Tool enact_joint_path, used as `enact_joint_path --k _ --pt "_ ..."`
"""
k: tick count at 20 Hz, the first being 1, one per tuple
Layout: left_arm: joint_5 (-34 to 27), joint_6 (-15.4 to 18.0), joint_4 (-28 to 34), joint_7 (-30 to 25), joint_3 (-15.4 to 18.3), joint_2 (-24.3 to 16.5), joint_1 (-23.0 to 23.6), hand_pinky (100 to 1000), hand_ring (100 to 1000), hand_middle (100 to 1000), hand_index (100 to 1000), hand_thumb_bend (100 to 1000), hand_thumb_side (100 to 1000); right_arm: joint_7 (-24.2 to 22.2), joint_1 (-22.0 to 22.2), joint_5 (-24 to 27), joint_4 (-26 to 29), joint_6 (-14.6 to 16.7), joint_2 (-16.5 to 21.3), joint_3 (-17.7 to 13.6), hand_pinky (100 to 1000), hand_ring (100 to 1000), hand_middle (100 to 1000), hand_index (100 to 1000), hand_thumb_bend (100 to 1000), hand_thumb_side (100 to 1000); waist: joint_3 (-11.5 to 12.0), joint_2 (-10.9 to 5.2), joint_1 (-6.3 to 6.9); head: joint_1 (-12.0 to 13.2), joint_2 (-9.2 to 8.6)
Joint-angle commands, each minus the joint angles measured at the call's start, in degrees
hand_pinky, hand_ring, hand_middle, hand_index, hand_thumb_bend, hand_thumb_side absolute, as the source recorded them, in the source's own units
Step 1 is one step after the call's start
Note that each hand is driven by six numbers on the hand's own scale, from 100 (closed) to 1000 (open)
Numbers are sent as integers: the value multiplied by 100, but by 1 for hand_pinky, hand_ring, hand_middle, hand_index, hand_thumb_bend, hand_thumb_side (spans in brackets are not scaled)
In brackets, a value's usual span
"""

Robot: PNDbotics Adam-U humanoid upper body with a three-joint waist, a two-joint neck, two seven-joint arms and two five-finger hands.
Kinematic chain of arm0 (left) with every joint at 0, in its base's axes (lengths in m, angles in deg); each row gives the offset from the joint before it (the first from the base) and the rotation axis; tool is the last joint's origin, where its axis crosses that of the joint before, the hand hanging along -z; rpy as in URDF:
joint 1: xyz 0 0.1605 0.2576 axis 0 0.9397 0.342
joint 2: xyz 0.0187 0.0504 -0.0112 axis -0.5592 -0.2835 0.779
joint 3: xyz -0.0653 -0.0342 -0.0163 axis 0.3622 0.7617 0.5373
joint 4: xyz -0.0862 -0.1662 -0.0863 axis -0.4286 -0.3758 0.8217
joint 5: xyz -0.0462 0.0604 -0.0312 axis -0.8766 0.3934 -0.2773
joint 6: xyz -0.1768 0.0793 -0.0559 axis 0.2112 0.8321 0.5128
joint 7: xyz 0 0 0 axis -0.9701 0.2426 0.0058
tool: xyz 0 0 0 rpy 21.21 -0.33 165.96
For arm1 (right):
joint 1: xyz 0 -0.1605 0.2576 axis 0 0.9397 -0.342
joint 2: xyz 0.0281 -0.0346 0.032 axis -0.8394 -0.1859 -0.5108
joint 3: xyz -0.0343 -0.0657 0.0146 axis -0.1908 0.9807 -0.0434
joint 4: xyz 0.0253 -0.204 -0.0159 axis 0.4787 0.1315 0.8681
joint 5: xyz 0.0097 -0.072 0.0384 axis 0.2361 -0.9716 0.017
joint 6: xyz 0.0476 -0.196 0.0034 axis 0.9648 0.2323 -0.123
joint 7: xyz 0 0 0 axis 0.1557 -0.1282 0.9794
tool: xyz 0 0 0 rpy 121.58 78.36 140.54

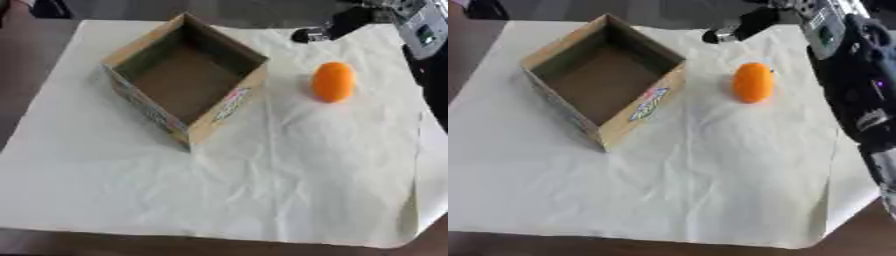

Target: Pick up objects on the table and place them in the box.

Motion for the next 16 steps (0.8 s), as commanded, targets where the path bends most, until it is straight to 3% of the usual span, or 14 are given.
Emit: enact_joint_path --k 1,9,10,16 --pt "11 -18 128 -6 38 -50 -10 380 444 665 712 100 748 -275 -40 -4 20 60 281 -6 971 1000 971 1000 554 751 -3 -99 4 16 -63" --pt "8 -14 128 -4 40 -51 -21 381 443 663 707 100 746 -1007 98 -146 -269 -13 347 -48 973 1000 979 1000 551 686 16 -96 8 17 -50" --pt "7 -16 128 -7 38 -48 -22 380 443 662 706 100 742 -1101 109 -133 -274 -47 348 -74 973 1000 979 1000 542 645 17 -93 9 19 -50" --pt "7 -10 128 -15 40 -39 -22 380 442 661 701 100 740 -1584 208 -302 -224 -292 432 -142 962 1000 990 1000 566 645 24 -72 12 26 -44"
